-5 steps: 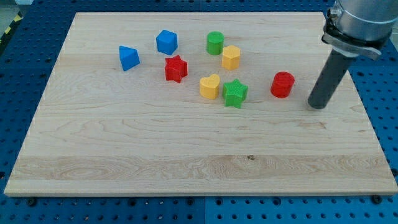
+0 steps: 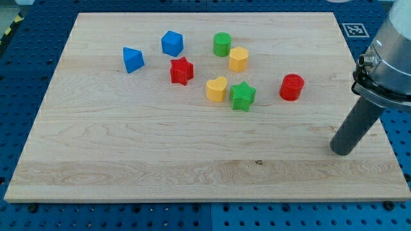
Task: Place the red circle above the yellow heart
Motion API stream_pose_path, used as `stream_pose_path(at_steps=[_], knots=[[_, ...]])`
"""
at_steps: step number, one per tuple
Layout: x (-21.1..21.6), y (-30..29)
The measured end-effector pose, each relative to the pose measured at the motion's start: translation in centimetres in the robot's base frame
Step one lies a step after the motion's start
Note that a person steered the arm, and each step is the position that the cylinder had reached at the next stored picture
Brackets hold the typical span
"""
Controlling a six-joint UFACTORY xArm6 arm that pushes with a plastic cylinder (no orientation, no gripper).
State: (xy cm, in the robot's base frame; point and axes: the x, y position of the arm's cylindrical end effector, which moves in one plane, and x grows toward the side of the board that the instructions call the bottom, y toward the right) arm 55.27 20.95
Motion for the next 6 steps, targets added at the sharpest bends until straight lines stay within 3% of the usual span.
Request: stream_pose_path(at_steps=[6], knots=[[6.5, -0.1]])
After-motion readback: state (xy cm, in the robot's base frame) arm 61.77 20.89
